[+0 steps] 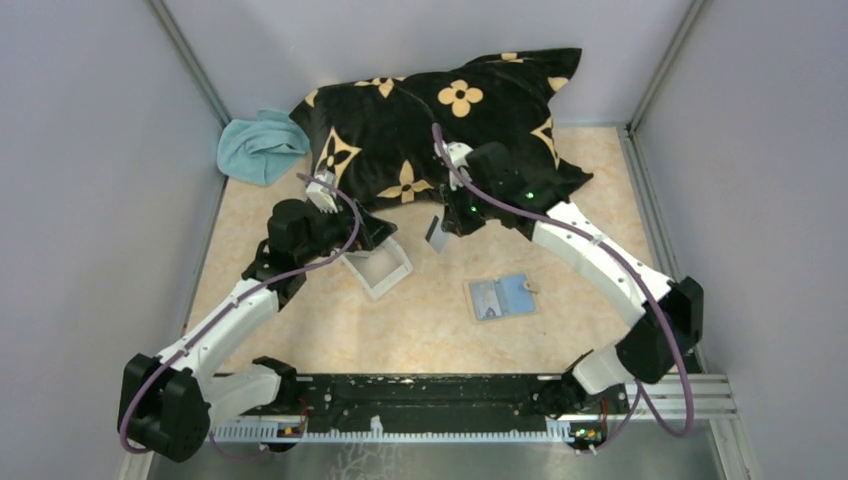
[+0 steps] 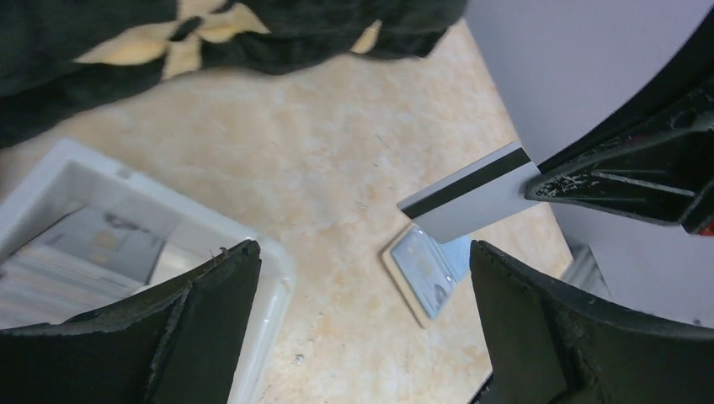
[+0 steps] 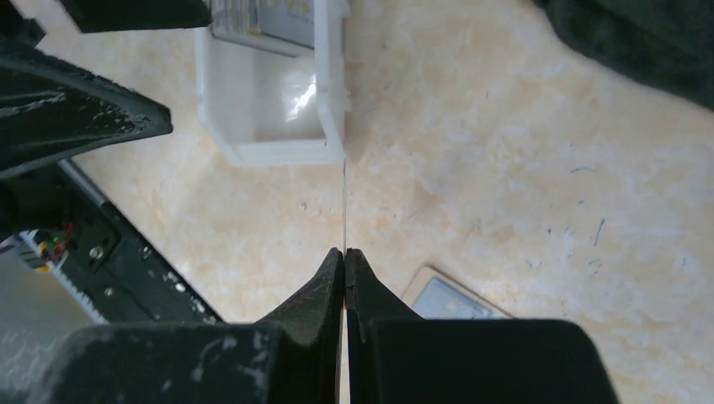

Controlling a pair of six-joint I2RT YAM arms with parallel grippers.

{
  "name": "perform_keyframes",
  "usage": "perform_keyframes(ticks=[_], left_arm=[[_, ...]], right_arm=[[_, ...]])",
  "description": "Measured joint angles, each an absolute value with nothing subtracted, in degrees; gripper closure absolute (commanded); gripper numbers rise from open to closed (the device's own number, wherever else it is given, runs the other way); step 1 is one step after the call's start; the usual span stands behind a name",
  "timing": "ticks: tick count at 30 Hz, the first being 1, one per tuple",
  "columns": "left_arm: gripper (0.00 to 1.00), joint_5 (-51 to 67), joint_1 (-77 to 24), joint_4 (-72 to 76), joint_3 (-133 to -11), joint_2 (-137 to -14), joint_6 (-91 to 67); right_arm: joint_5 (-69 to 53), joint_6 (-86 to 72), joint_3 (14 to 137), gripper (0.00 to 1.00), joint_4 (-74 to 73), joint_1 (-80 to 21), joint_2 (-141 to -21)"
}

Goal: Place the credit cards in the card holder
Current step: Pick up the credit card from the storage box.

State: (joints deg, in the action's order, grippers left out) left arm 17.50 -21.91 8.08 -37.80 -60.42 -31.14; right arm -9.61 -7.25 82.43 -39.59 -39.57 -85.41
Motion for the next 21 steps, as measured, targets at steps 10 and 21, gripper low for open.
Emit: perform_keyframes(ticks=[10, 21], left_arm=[[0.17, 39.6, -22.0, 14.4, -39.3, -68.2, -31.1], [0.31, 52.2, -24.4, 19.6, -39.3, -72.1, -32.8]], right_arm=[[-28.7, -12.1, 70.3, 1.00, -38.0, -32.5, -76.2], [-43.3, -20.8, 64.1, 1.00, -29.7, -31.4, -75.0]])
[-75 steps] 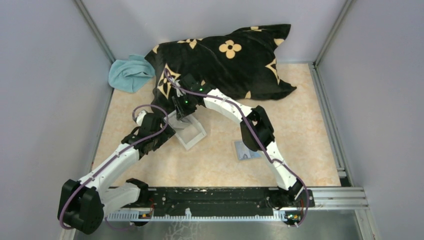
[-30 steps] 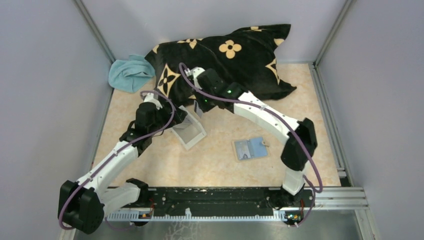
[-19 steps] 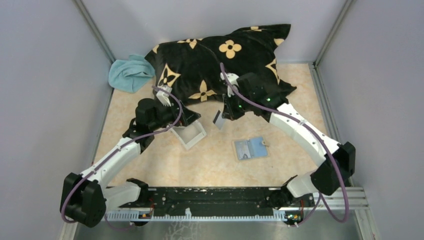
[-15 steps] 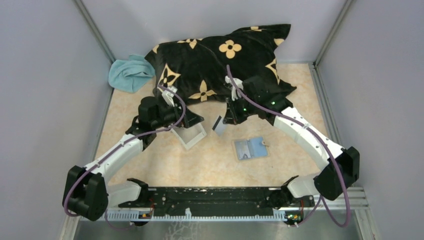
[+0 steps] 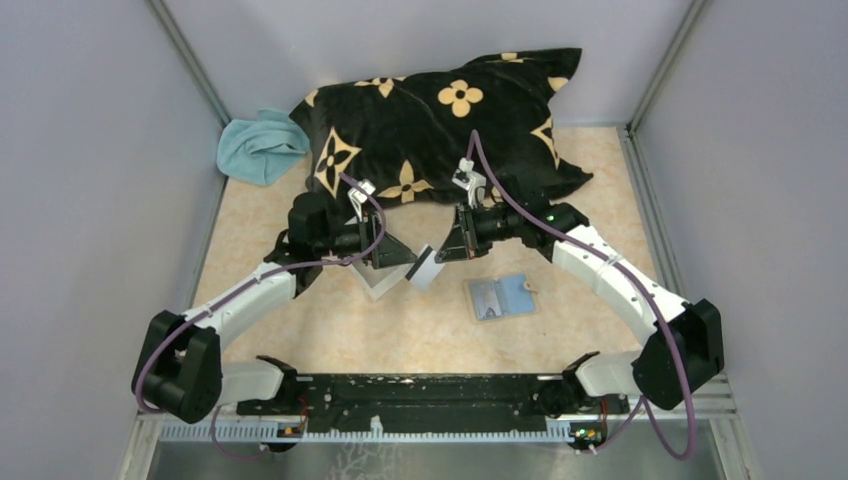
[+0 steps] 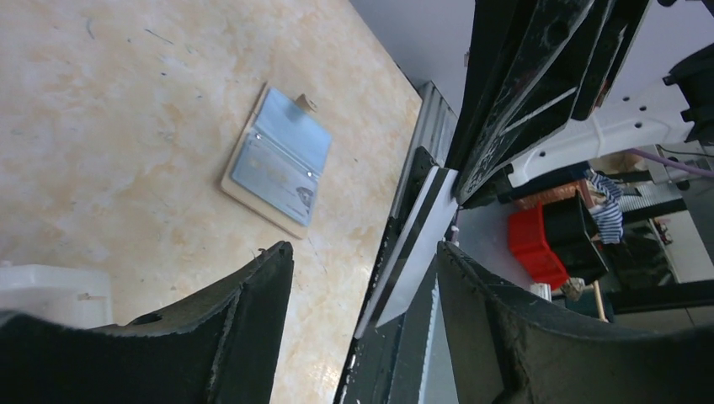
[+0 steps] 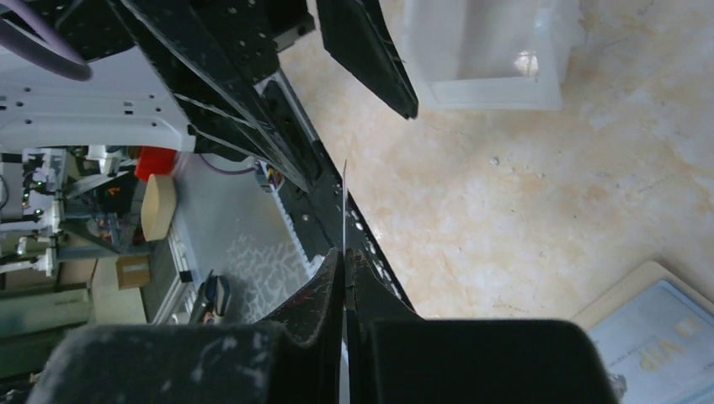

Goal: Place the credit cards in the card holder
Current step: Pick up the credit card from the storage box.

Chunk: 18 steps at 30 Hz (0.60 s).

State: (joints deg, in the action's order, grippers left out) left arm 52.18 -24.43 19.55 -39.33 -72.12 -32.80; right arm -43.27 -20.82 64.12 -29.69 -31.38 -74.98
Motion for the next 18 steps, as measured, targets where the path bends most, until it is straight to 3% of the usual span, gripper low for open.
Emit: perform_keyframes(ticks=[7, 11, 13, 15, 16, 18], left_arm=[[0.39, 56.3, -24.7, 19.6, -39.3, -72.8, -33.1], [0.50, 57.9, -24.7, 19.7, -39.3, -73.2, -33.3], [0.63, 58.5, -24.7, 19.7, -39.3, -73.3, -33.4], [0.91, 59.0, -24.7, 19.7, -39.3, -73.5, -33.4], [0.99, 59.3, -24.7, 19.7, -39.3, -73.5, -33.5], [1.00, 60.1, -24.6, 19.7, -39.3, -73.7, -33.4]], right_arm=[[-46.9, -23.9, 64.1, 1.00, -24.4, -31.3, -75.4], [-48.0, -24.8, 63.5, 1.00, -22.4, -31.2, -76.6], [-48.2, -25.2, 63.1, 1.00, -22.1, -31.2, -77.3], [-48.4, -25.3, 63.0, 1.00, -21.9, -31.2, -78.1], [-48.4, -25.4, 63.0, 1.00, -21.8, -31.2, -78.6], [-48.4, -25.3, 62.9, 1.00, -21.9, -31.0, -79.1]])
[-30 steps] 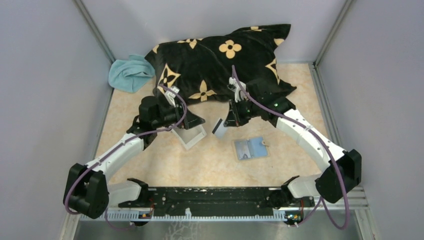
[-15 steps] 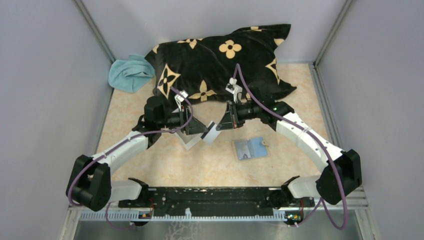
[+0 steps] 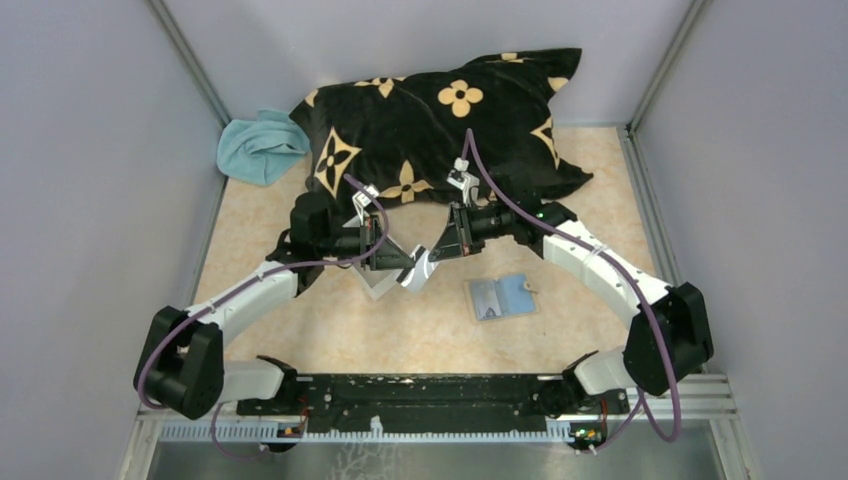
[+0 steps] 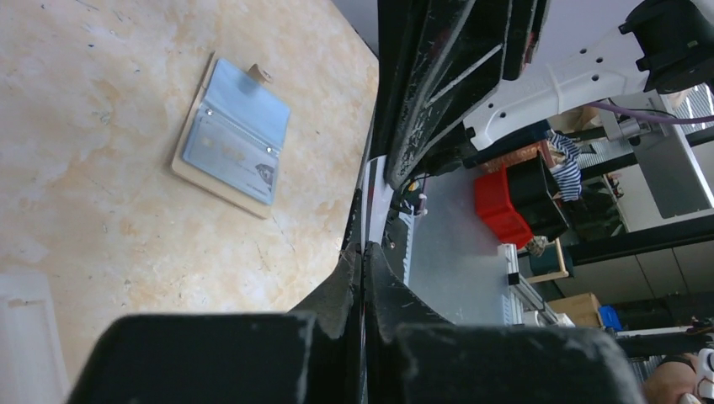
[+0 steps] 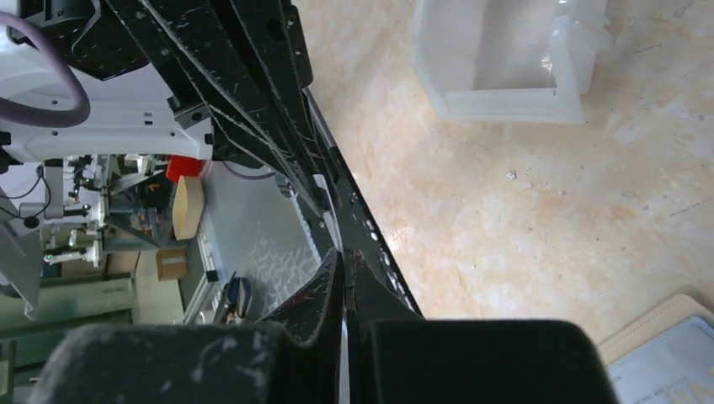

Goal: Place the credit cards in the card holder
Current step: Pick up the credit card from the storage box.

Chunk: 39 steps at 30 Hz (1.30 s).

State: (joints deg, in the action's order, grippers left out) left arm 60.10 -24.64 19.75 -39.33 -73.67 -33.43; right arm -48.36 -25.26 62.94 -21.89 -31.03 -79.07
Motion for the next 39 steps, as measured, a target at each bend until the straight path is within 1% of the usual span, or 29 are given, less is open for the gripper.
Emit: perform_keyframes(ticks=[6, 11, 13, 14, 15, 16, 21, 27, 32, 37, 38, 39], left_arm=[[1.00, 61.1, -24.7, 21.2, -39.4, -74.8, -33.9], [1.00, 59.1, -24.7, 24.9, -38.0, -75.6, -36.7], [1.00, 55.4, -24.8, 25.9, -36.2, -75.5, -38.3], [1.00, 52.9, -25.0, 26.2, -35.1, -75.5, -39.5], [1.00, 49.2, -25.3, 26.3, -33.8, -75.5, -41.2], [1.00, 48.5, -25.4, 26.3, -33.5, -75.5, -41.5], [1.00, 33.7, -31.2, 25.2, -33.4, -77.1, -45.5], [1.00, 18.7, -42.5, 21.8, -40.6, -84.6, -49.9], [1.00, 10.5, -47.8, 20.6, -43.5, -89.3, -54.4], [1.00, 4.0, -51.1, 17.0, -47.4, -93.2, -58.0], [1.00, 2.9, -51.8, 16.2, -48.4, -93.7, -58.7], [1.00, 1.6, -52.6, 15.1, -49.6, -94.3, -59.5]], right_arm=[[-48.8, -25.3, 62.6, 1.00, -21.8, -30.2, -79.4], [-46.0, -24.6, 62.7, 0.62, -23.0, -29.7, -79.4], [-42.4, -23.8, 62.7, 0.42, -24.9, -29.3, -79.3], [-40.3, -23.5, 62.7, 0.35, -25.8, -29.1, -79.2], [-37.6, -23.0, 62.7, 0.30, -27.0, -29.0, -78.9], [-35.2, -22.8, 62.7, 0.29, -28.0, -28.9, -78.4], [-20.4, -22.1, 62.5, 0.29, -32.1, -28.7, -73.4], [-0.4, -26.2, 56.6, 0.33, -33.3, -28.7, -65.4], [12.6, -30.7, 50.8, 0.36, -35.4, -28.7, -60.7], [21.5, -32.0, 48.2, 0.37, -35.6, -28.7, -57.7], [23.2, -31.9, 47.4, 0.40, -35.1, -28.7, -57.0], [24.3, -31.7, 46.7, 0.47, -34.9, -28.7, -56.4]])
